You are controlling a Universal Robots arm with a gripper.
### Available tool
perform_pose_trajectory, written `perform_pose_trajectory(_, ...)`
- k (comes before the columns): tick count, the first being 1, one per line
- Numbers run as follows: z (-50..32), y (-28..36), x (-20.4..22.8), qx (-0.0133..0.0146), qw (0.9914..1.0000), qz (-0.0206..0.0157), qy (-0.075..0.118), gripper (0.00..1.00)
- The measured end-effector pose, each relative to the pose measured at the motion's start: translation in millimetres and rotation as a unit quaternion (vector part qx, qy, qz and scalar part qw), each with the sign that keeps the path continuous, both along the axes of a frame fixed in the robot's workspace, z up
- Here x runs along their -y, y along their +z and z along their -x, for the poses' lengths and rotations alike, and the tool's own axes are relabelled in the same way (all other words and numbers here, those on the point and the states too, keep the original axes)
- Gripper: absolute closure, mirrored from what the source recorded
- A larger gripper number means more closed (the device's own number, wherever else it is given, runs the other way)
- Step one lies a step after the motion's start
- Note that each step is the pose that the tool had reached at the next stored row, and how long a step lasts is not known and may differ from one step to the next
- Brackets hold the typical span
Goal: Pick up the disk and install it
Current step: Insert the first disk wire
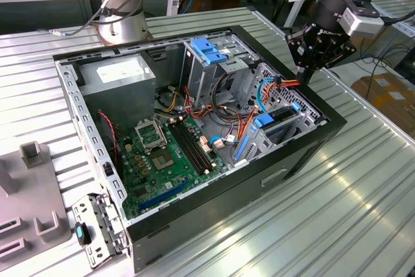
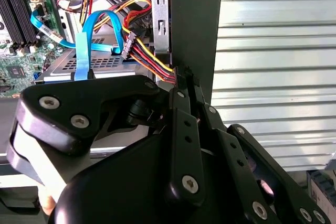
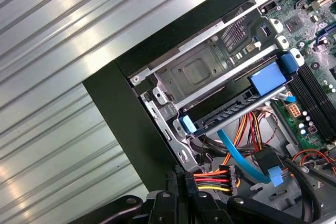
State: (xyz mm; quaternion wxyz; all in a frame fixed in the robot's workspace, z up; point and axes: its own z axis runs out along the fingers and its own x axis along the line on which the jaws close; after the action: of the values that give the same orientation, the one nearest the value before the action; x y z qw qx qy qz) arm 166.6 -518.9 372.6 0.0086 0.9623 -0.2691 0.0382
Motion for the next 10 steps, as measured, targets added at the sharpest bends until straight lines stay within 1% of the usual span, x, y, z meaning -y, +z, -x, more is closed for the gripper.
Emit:
perform_pose_trajectory(3, 0.3, 0.0, 0.1, 0.0000, 1.00000, 0.0000, -0.001, 0.83)
perform_pose_trajectory(10, 4.9, 0.0, 0.5, 0.0000, 0.99995, 0.0000, -0.010, 0.83)
